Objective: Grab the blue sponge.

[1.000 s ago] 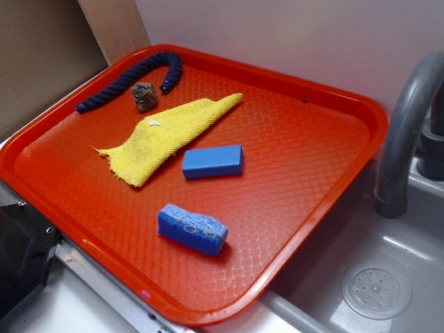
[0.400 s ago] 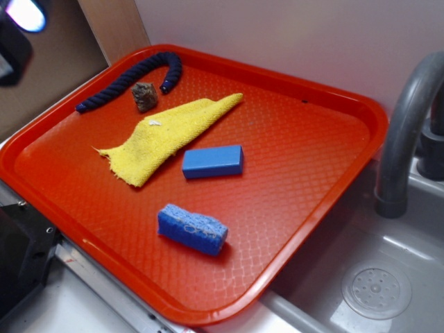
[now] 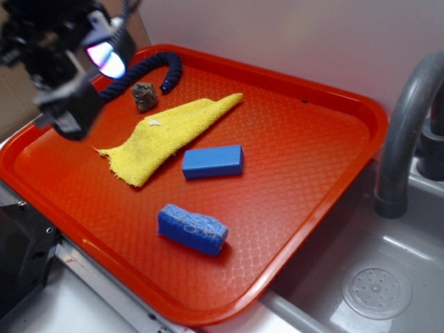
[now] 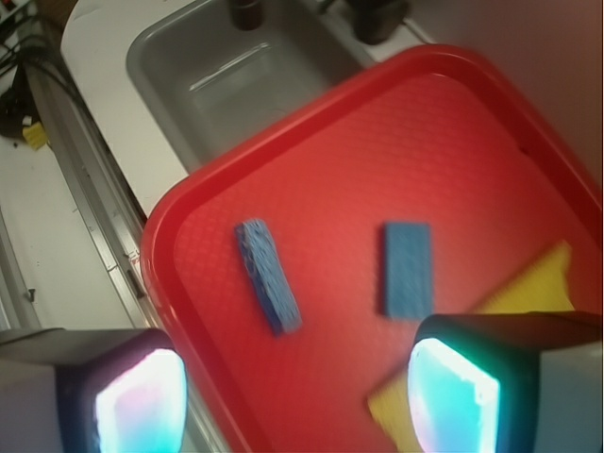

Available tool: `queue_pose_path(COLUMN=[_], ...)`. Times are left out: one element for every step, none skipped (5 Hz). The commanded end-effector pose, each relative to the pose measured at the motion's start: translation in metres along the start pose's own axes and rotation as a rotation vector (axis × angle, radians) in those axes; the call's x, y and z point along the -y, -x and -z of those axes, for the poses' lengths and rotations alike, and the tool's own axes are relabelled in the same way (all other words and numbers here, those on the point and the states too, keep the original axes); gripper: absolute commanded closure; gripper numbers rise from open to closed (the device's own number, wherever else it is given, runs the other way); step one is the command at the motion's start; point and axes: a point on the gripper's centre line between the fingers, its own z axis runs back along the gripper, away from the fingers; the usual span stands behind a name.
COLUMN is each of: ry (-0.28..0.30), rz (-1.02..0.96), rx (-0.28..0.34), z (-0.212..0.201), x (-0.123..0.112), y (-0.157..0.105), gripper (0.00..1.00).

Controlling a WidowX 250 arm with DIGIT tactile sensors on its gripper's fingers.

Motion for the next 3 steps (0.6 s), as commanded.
queue_pose_path(ry=[0.020,0.012,0.007], rz=[0.093,0.100,0.095], rx=[-0.055,-0.115,-0.179], z=[0.042,0.065,0.088], x=[0.024,0.023,0.019], y=[-0.016,-0.010,0.000], gripper=[0.00,0.00,0.00])
